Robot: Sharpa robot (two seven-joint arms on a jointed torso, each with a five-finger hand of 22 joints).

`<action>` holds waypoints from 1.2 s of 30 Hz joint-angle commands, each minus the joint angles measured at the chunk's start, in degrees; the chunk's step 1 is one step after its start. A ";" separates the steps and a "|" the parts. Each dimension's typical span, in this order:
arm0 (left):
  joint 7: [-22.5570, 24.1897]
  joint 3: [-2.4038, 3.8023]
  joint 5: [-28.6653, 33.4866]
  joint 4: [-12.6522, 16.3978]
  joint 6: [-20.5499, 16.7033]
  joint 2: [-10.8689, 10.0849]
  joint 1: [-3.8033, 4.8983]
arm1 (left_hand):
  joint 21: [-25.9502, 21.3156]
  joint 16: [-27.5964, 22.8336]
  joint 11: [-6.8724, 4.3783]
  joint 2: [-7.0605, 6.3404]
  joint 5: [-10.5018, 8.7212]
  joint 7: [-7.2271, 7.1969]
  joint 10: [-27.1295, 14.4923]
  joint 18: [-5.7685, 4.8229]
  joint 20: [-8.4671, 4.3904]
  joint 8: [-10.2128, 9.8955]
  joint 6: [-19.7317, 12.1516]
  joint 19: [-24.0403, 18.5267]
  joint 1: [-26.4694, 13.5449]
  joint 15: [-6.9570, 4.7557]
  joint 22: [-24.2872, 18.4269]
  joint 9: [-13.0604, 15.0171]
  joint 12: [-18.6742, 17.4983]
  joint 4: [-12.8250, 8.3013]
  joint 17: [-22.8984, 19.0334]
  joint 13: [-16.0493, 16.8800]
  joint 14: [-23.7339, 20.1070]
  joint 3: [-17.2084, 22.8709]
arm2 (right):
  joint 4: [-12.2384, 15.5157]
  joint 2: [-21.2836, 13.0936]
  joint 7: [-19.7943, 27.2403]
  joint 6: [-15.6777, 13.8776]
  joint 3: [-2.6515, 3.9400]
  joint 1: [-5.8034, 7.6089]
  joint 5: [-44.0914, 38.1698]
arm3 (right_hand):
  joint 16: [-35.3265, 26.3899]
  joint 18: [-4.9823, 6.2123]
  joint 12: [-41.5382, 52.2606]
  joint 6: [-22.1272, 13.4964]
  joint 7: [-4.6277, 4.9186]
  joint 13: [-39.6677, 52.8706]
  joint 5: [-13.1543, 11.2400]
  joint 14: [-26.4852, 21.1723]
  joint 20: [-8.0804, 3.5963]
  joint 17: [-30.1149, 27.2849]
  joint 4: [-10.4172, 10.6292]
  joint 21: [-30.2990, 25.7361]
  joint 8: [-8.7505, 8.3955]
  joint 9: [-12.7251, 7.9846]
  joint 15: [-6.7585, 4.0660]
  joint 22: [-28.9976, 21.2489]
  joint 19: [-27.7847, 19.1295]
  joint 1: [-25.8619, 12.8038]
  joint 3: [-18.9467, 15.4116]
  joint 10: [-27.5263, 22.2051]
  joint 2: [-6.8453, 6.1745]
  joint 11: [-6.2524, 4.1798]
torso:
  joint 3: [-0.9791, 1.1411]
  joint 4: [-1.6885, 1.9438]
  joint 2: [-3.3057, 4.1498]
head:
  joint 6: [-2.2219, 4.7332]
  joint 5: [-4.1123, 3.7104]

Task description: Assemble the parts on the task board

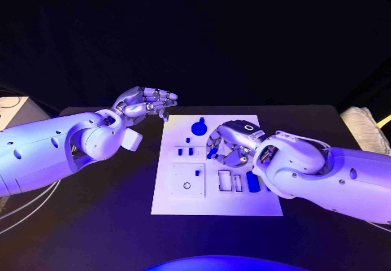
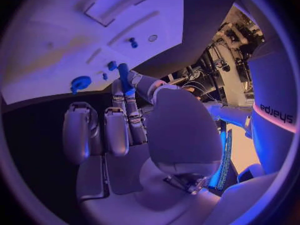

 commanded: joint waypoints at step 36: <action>0.12 0.04 0.79 -0.15 0.69 0.28 0.05 | -0.38 -0.22 0.10 0.21 0.01 0.06 -0.36 0.85 -0.12 -0.04 0.14 0.52 0.16 0.15 -0.15 0.01 0.38 0.09 -0.10 -0.07 -0.33 -0.51 | -5.53 10.03 1.06 4.34 -1.88 -6.11 -4.03 | -0.36 -0.41 -0.81 -0.26 0.21 0.36 0.49 2.09 -0.38 -0.14 -0.55 -0.29 0.36 3.34 -0.35 9.27 2.56 0.92 0.67 3.64 1.24 -3.33 | -0.11 0.34 0.12 | -1.80 2.33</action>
